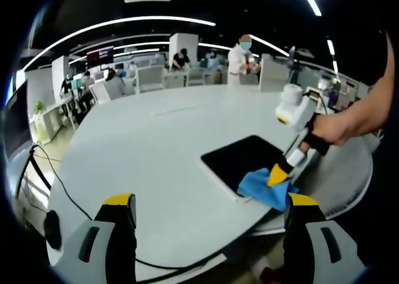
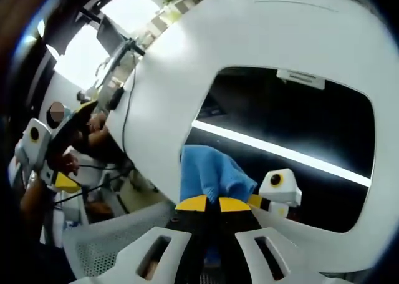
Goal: Wipe the mirror surface with the cleaning cloth until all visible marks leave the cleaned area.
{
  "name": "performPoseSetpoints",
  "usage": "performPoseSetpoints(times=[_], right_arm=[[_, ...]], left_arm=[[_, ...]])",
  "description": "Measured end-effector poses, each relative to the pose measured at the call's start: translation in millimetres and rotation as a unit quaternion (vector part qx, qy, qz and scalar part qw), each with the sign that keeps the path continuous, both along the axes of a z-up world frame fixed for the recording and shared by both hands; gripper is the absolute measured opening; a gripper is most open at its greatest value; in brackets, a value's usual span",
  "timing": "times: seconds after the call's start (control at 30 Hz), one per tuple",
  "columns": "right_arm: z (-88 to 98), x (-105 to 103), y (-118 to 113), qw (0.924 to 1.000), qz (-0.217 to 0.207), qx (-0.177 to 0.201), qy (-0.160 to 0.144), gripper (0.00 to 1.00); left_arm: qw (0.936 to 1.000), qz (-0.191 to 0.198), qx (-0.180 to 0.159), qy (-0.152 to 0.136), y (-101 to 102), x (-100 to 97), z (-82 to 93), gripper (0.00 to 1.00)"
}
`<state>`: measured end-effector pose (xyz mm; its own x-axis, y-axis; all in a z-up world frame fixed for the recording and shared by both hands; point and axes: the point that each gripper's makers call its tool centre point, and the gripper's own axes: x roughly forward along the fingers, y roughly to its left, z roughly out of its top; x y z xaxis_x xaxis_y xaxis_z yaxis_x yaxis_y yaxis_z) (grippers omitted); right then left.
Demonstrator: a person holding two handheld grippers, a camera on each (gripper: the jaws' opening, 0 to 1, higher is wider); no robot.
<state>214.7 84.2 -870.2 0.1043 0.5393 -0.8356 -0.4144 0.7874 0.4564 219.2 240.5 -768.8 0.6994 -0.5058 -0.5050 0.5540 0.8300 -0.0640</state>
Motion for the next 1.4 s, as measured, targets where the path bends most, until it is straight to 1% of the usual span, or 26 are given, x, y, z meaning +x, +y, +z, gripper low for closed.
performPoseSetpoints(times=[0.17, 0.37, 0.73, 1.03, 1.4], right_arm=[[0.6, 0.8, 1.4, 1.0000, -0.003, 0.002, -0.002, 0.00], [3.5, 6.3, 1.5, 0.9999, -0.008, 0.005, -0.008, 0.00], [2.6, 6.2, 0.4, 1.0000, -0.003, 0.002, -0.008, 0.00], [3.2, 7.2, -11.4, 0.9999, -0.011, 0.001, -0.008, 0.00], [3.1, 9.2, -26.1, 0.9997, -0.022, -0.002, -0.006, 0.00]], left_arm=[[1.0000, -0.008, 0.000, -0.003, -4.7, 3.0, 4.2, 0.99], [0.9999, -0.011, 0.002, -0.004, -2.5, 6.4, 5.7, 0.99], [0.9999, -0.011, 0.002, -0.001, -1.8, 4.3, 3.1, 0.99], [0.9999, -0.014, 0.002, -0.002, -4.2, 7.2, 3.3, 0.99], [0.9997, -0.023, -0.003, 0.001, -16.4, 9.7, -0.7, 0.99]])
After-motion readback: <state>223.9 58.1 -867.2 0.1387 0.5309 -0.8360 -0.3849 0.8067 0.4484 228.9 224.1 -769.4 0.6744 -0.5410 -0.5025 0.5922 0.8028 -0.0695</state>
